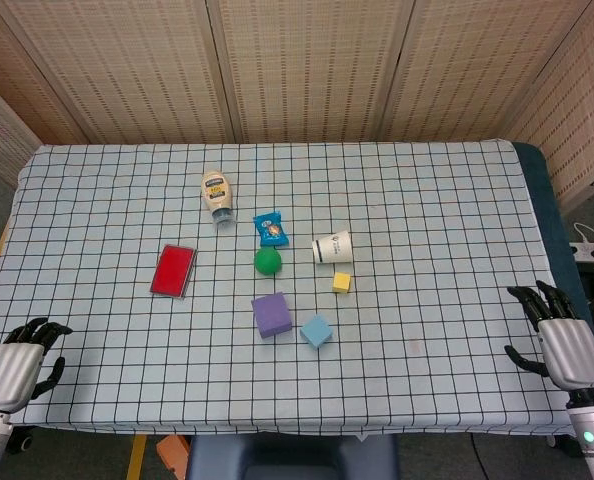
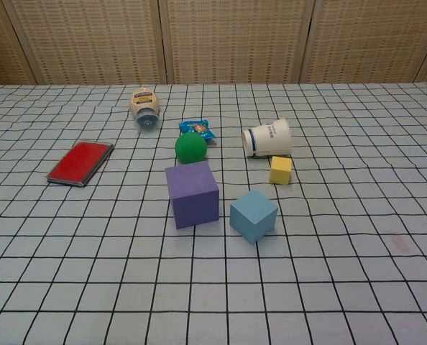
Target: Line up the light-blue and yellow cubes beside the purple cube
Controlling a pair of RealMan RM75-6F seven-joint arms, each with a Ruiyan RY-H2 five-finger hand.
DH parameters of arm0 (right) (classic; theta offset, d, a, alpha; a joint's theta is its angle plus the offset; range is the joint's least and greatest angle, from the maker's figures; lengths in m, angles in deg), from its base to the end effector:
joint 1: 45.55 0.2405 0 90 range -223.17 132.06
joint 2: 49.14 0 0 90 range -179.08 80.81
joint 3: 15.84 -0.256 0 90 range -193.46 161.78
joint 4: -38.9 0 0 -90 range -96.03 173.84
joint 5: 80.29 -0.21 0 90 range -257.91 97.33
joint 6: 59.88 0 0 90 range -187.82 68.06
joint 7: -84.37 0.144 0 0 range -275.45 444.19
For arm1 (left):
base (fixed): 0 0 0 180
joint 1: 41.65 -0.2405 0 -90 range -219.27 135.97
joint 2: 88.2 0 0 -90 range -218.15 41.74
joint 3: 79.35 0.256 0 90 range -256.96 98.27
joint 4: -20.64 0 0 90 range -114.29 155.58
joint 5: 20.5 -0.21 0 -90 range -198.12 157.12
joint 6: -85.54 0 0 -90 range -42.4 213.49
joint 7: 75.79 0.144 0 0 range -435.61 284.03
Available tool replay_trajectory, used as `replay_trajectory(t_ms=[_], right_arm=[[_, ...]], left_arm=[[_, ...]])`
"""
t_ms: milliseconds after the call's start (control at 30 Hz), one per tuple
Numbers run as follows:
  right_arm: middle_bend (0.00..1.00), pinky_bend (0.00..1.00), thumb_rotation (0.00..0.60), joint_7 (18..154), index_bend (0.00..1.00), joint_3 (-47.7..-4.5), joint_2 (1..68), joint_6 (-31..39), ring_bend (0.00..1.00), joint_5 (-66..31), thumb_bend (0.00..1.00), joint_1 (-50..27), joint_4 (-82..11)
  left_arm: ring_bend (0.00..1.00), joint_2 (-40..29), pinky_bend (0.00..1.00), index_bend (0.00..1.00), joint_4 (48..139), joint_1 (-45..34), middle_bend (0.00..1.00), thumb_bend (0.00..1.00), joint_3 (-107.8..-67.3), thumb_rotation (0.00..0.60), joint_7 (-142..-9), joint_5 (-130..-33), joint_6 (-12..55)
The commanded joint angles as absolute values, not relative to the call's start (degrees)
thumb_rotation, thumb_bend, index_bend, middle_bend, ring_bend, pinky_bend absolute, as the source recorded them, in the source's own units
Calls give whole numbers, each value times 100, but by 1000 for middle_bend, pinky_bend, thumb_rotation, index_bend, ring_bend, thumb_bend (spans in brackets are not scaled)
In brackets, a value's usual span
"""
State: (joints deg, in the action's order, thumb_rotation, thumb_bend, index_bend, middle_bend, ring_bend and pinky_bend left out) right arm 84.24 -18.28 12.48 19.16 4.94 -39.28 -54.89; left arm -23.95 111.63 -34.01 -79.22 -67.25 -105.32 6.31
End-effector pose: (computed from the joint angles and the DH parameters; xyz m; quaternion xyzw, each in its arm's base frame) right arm -0.3133 -0.1862 0.1567 0.6195 -0.4090 0.3550 0.5683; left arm -0.3198 0.1845 0.1416 -0.6581 -0.3663 -0.3033 0.5837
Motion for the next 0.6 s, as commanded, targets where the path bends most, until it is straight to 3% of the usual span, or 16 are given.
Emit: replay_trajectory(t_ms=[33,400,533,600], right_arm=[[137,83,600,8423,149,-1808,1245,1898,0,507,125,-3924,-5488],[137,97,600,8421,148,-1726,1236,1731,0,540,125,-3860,-5497],[139,202,600,8221,156,-1761,1409,1854,21,583,125,-3861,-5417],[190,309,600,8175,185,-1809,1509,1933,114,595,125,-3853,-5384]], left_arm=[[150,-2394,245,312,11172,-3408,271,489,-7925,600,-6719,-10547,604],[151,-2387,246,317,11158,-3413,273,487,-7943,600,-6857,-10608,538],[153,-2429,247,318,11169,-3398,274,488,-7926,600,-6969,-10541,651],[154,-2469,248,319,11207,-3396,275,489,-7922,600,-7038,-10522,681]])
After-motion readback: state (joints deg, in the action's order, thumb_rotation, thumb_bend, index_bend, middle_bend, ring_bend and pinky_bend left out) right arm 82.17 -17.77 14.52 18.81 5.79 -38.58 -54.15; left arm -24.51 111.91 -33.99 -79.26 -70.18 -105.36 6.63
